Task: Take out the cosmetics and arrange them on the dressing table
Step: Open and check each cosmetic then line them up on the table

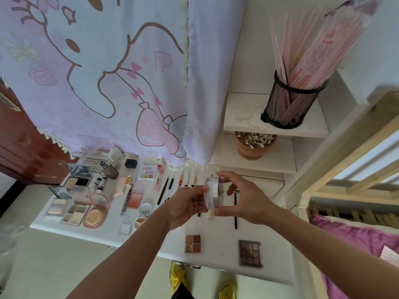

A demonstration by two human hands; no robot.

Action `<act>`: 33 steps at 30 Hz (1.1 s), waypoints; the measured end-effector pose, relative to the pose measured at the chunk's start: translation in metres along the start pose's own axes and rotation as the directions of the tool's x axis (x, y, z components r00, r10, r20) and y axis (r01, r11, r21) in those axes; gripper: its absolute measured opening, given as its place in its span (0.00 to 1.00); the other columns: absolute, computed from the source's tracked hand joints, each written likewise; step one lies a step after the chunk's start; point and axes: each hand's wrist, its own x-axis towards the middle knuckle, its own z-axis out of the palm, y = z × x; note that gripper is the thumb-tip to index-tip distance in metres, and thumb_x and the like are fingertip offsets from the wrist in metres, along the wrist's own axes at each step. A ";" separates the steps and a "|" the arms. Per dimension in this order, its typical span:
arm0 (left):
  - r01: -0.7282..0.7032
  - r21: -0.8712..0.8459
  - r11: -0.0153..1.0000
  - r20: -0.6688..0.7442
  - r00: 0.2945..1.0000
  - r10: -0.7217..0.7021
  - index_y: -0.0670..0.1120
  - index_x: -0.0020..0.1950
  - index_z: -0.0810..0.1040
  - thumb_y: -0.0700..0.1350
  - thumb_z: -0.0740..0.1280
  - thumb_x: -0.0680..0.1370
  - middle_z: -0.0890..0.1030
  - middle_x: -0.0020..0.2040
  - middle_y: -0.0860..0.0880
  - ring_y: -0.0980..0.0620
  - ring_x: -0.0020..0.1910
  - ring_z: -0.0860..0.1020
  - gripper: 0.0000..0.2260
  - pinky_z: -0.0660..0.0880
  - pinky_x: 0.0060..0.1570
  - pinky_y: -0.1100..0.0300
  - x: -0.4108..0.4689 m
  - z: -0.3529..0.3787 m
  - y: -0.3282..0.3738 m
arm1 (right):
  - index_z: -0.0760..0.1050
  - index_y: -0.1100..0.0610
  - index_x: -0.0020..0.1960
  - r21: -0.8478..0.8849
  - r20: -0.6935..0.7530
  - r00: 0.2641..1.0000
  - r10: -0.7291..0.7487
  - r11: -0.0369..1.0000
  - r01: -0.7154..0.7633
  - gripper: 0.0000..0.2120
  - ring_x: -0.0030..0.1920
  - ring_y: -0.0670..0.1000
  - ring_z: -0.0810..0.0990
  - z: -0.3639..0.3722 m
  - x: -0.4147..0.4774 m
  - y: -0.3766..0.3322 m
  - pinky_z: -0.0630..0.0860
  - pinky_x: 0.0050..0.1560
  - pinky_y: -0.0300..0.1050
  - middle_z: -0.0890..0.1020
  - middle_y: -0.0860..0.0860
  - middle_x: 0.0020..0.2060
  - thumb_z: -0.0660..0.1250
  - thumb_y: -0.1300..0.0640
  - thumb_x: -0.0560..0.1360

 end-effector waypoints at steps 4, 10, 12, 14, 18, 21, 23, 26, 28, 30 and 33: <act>-0.008 -0.013 1.000 0.003 1.000 0.008 0.38 0.56 0.80 0.49 0.70 0.72 0.80 0.46 0.40 0.48 0.41 0.78 0.18 0.78 0.42 0.59 0.000 -0.001 0.001 | 0.64 0.40 0.72 0.053 -0.005 0.998 0.063 0.997 -0.063 0.47 0.50 0.40 0.78 0.001 0.001 -0.001 0.78 0.54 0.47 0.77 0.37 0.55 0.67 0.23 0.57; -0.017 -0.014 1.000 0.001 1.000 0.017 0.40 0.54 0.81 0.49 0.70 0.72 0.80 0.47 0.39 0.48 0.42 0.78 0.16 0.78 0.42 0.59 0.001 -0.005 -0.002 | 0.64 0.38 0.71 0.010 -0.010 1.000 -0.015 1.000 0.015 0.43 0.49 0.40 0.77 0.002 0.002 -0.002 0.78 0.53 0.48 0.73 0.33 0.57 0.78 0.37 0.60; -0.017 -0.009 1.000 0.008 1.000 0.017 0.39 0.55 0.81 0.49 0.70 0.72 0.80 0.48 0.39 0.48 0.42 0.78 0.17 0.77 0.43 0.59 0.001 -0.006 -0.002 | 0.63 0.37 0.71 0.043 -0.008 1.000 -0.003 0.999 0.003 0.45 0.50 0.40 0.77 0.001 0.002 -0.002 0.78 0.53 0.47 0.74 0.34 0.59 0.75 0.31 0.58; -0.017 -0.004 1.000 0.013 1.000 0.017 0.39 0.56 0.80 0.49 0.70 0.72 0.80 0.48 0.39 0.48 0.42 0.78 0.18 0.77 0.43 0.59 0.002 -0.006 -0.002 | 0.65 0.38 0.70 0.096 -0.010 1.000 0.012 0.995 -0.011 0.42 0.50 0.41 0.78 0.002 0.002 -0.002 0.78 0.53 0.47 0.76 0.36 0.57 0.75 0.31 0.59; -0.012 -0.018 1.000 -0.007 1.000 0.012 0.38 0.60 0.78 0.50 0.70 0.71 0.79 0.48 0.40 0.48 0.41 0.78 0.22 0.77 0.41 0.59 0.003 -0.006 -0.005 | 0.69 0.38 0.66 0.126 -0.040 0.999 -0.016 0.992 0.021 0.36 0.48 0.43 0.77 0.001 0.002 -0.001 0.79 0.53 0.50 0.77 0.35 0.55 0.81 0.45 0.62; 0.002 -0.041 0.999 -0.027 1.000 -0.003 0.36 0.65 0.74 0.51 0.69 0.71 0.78 0.47 0.40 0.48 0.40 0.76 0.27 0.76 0.39 0.59 0.004 -0.006 -0.006 | 0.69 0.36 0.62 0.153 -0.053 0.998 -0.023 0.988 0.031 0.35 0.48 0.43 0.77 0.000 0.002 0.002 0.78 0.52 0.48 0.76 0.34 0.54 0.81 0.49 0.60; 0.009 -0.074 0.997 -0.035 0.999 -0.011 0.38 0.63 0.75 0.51 0.69 0.70 0.78 0.45 0.41 0.48 0.39 0.76 0.25 0.75 0.39 0.58 0.004 -0.007 -0.007 | 0.69 0.36 0.60 0.189 -0.052 0.999 -0.016 0.982 0.026 0.35 0.48 0.43 0.77 0.000 0.002 0.005 0.76 0.48 0.43 0.76 0.36 0.55 0.82 0.48 0.59; 0.030 -0.128 0.991 -0.027 0.999 -0.033 0.39 0.62 0.76 0.53 0.72 0.67 0.76 0.50 0.38 0.46 0.41 0.75 0.28 0.74 0.40 0.55 0.004 -0.010 -0.011 | 0.70 0.39 0.60 0.290 -0.056 0.998 0.004 0.957 0.013 0.35 0.49 0.43 0.77 -0.001 0.000 0.008 0.72 0.40 0.33 0.78 0.41 0.55 0.80 0.47 0.56; 0.062 -0.192 0.979 0.000 0.998 -0.064 0.39 0.66 0.73 0.55 0.72 0.67 0.73 0.55 0.36 0.44 0.43 0.75 0.33 0.73 0.44 0.52 0.005 -0.011 -0.015 | 0.70 0.42 0.60 0.351 -0.060 0.998 0.026 0.937 -0.003 0.35 0.51 0.44 0.78 -0.002 -0.001 0.011 0.72 0.39 0.32 0.78 0.44 0.55 0.81 0.52 0.58; 0.093 -0.263 0.960 0.037 0.996 -0.087 0.40 0.68 0.72 0.56 0.69 0.69 0.75 0.55 0.35 0.43 0.43 0.76 0.32 0.74 0.45 0.51 0.004 -0.011 -0.021 | 0.69 0.42 0.60 0.408 -0.060 0.997 0.057 0.913 -0.028 0.35 0.51 0.44 0.78 -0.004 -0.003 0.015 0.75 0.41 0.34 0.79 0.46 0.55 0.81 0.54 0.59; 0.145 -0.393 0.908 0.093 0.989 -0.117 0.40 0.69 0.71 0.55 0.62 0.72 0.76 0.55 0.33 0.41 0.45 0.77 0.29 0.75 0.44 0.51 0.006 -0.010 -0.031 | 0.69 0.41 0.63 0.462 -0.058 0.993 0.106 0.884 -0.067 0.37 0.51 0.43 0.79 -0.005 -0.007 0.027 0.77 0.43 0.37 0.78 0.48 0.55 0.82 0.57 0.61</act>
